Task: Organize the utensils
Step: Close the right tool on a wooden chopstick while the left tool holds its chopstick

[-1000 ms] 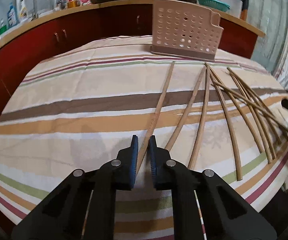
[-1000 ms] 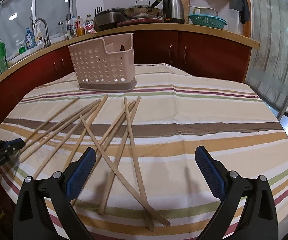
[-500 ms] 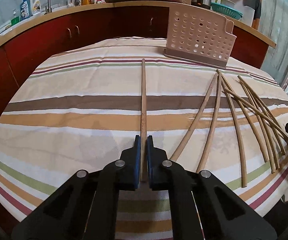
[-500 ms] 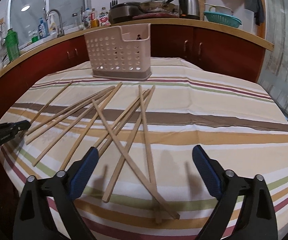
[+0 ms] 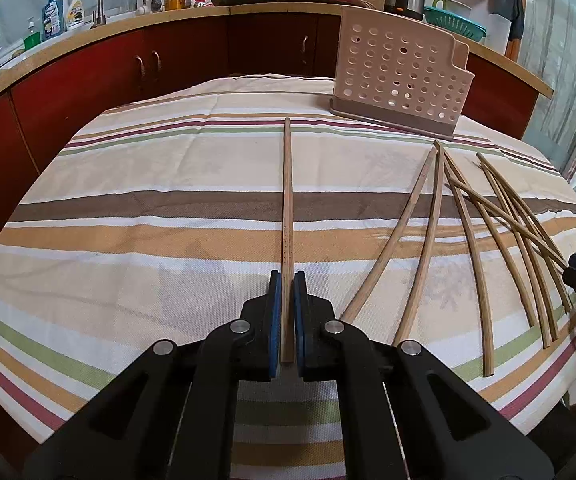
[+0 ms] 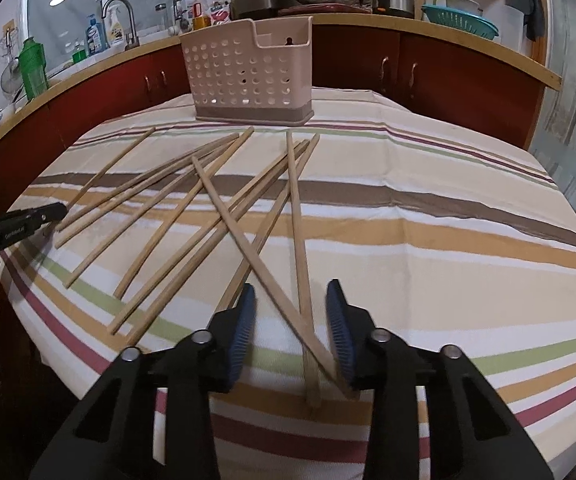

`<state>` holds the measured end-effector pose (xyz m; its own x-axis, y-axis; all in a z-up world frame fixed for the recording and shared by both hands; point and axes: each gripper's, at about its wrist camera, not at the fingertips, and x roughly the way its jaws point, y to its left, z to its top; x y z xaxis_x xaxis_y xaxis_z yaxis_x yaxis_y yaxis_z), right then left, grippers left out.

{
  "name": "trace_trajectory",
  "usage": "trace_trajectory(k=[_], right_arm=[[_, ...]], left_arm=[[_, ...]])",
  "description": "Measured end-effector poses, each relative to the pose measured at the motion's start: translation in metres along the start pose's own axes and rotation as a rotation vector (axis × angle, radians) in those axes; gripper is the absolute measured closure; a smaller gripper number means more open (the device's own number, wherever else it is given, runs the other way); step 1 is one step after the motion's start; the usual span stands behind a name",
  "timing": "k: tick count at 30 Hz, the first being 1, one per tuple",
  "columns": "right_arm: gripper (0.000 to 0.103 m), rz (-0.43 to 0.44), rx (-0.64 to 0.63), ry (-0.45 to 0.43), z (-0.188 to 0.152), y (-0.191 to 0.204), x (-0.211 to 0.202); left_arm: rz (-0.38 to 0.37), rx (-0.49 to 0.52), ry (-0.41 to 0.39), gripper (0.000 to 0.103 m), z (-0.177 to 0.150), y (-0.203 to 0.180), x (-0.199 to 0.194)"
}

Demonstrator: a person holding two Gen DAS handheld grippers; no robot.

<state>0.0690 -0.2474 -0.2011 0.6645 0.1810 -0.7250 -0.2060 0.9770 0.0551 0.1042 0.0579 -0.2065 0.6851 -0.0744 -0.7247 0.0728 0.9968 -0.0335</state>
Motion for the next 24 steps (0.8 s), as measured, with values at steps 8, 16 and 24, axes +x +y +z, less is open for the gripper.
trace_trajectory(k=[8,16,24], right_arm=[[0.088,0.012,-0.04,-0.004,-0.001,0.01,-0.001],[0.096,0.037,-0.008,-0.036,0.002,0.008,-0.009],[0.096,0.001,0.047,-0.121,0.009,-0.005,-0.024]], left_arm=[[-0.001,-0.006,-0.001,0.096,0.0,0.001,0.0],[0.001,-0.006,-0.002,0.096,0.0,0.002,0.0],[0.004,-0.013,-0.002,0.096,0.0,0.004,-0.002]])
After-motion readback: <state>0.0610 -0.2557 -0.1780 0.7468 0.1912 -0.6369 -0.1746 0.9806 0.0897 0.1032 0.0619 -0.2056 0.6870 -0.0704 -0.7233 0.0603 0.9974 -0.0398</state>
